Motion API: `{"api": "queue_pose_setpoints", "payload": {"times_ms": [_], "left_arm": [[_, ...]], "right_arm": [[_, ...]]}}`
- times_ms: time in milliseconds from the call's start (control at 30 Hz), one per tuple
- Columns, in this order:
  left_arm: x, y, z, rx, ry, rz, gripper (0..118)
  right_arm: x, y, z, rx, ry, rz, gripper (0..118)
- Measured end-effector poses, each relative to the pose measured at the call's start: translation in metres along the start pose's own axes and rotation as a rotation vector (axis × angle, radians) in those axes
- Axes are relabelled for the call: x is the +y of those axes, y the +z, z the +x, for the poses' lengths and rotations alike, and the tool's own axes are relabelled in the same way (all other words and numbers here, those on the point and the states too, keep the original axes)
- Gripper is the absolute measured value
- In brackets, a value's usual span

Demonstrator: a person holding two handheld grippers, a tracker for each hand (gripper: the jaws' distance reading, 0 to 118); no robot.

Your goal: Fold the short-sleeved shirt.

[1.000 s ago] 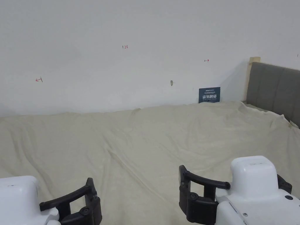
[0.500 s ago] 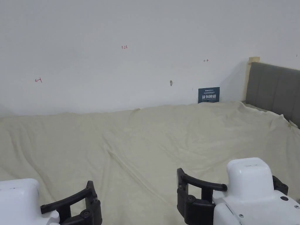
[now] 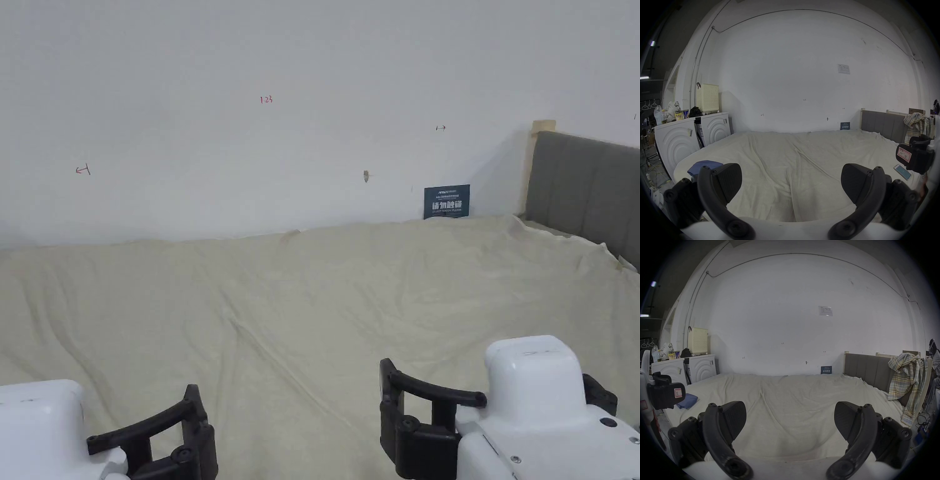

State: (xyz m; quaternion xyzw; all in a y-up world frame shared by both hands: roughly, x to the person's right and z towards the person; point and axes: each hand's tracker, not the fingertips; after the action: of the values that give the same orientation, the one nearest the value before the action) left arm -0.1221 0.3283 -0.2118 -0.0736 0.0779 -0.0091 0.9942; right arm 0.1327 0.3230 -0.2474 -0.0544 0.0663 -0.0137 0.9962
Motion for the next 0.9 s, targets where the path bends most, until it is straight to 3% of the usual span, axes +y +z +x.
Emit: {"api": "queue_pose_setpoints", "payload": {"times_ms": [400, 567, 700, 900], "left_arm": [[0.0013, -0.0005, -0.0006, -0.001, 0.001, 0.0, 118], [0.0022, -0.0003, -0.0003, -0.001, -0.002, 0.003, 118], [0.0028, -0.0004, 0.0001, -0.004, -0.001, 0.003, 118], [0.0028, -0.001, 0.0013, -0.009, -0.006, 0.003, 118]], "right_arm": [[0.0009, 0.0, -0.0002, 0.007, -0.001, -0.003, 111], [0.0049, 0.0002, 0.0072, 0.052, -0.091, -0.024, 111], [0.0073, -0.0029, 0.0068, 0.053, -0.066, -0.083, 111], [0.0071, 0.0048, 0.0072, 0.063, -0.048, -0.046, 111]]}}
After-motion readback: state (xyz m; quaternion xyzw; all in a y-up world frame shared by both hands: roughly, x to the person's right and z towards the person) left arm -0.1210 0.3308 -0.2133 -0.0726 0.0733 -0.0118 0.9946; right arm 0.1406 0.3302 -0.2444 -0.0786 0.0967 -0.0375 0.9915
